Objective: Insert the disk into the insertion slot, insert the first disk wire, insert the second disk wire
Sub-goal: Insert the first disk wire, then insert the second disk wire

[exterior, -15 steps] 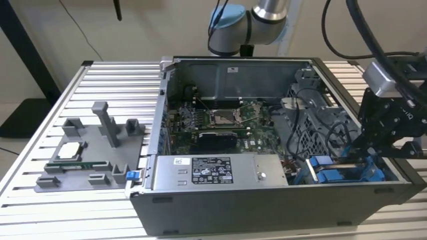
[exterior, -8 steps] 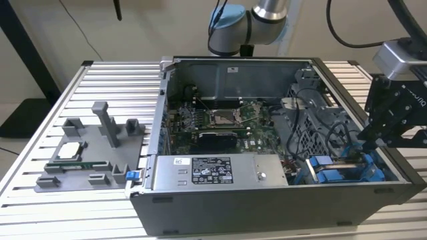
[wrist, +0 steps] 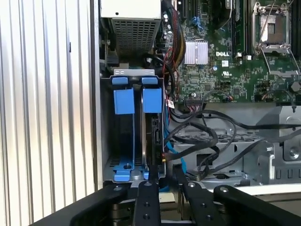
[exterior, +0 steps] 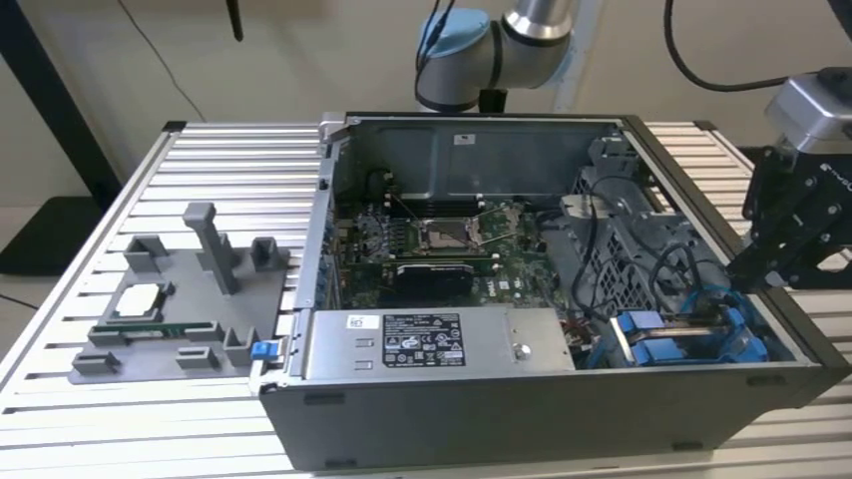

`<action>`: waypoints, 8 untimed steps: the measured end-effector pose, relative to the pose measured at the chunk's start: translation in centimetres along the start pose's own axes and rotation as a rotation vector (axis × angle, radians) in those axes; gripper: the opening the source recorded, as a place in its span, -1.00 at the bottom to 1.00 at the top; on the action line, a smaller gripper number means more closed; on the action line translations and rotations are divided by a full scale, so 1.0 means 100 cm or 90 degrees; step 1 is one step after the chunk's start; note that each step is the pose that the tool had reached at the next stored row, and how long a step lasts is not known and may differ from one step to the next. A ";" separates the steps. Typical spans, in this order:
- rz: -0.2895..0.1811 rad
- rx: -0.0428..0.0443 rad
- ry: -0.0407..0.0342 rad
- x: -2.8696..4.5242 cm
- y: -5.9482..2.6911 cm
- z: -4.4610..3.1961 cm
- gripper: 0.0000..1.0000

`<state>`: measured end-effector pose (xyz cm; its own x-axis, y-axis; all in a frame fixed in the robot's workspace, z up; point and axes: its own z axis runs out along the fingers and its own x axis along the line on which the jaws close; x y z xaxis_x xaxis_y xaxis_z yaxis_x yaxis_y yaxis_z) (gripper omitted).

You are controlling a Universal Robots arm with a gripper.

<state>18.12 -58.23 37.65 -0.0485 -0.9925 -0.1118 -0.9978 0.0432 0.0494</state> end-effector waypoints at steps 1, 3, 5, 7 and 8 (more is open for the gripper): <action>0.000 0.0000 0.0001 -0.0003 -0.0023 -0.0001 1.00; -0.001 -0.0002 0.0001 -0.0014 -0.0058 -0.0002 1.00; -0.003 -0.0003 0.0001 -0.0027 -0.0086 -0.0001 1.00; -0.004 -0.0004 0.0003 -0.0041 -0.0108 0.0001 1.00; -0.005 -0.0005 0.0002 -0.0048 -0.0115 0.0004 1.00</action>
<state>19.29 -57.80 37.61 -0.0412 -0.9929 -0.1118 -0.9981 0.0359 0.0494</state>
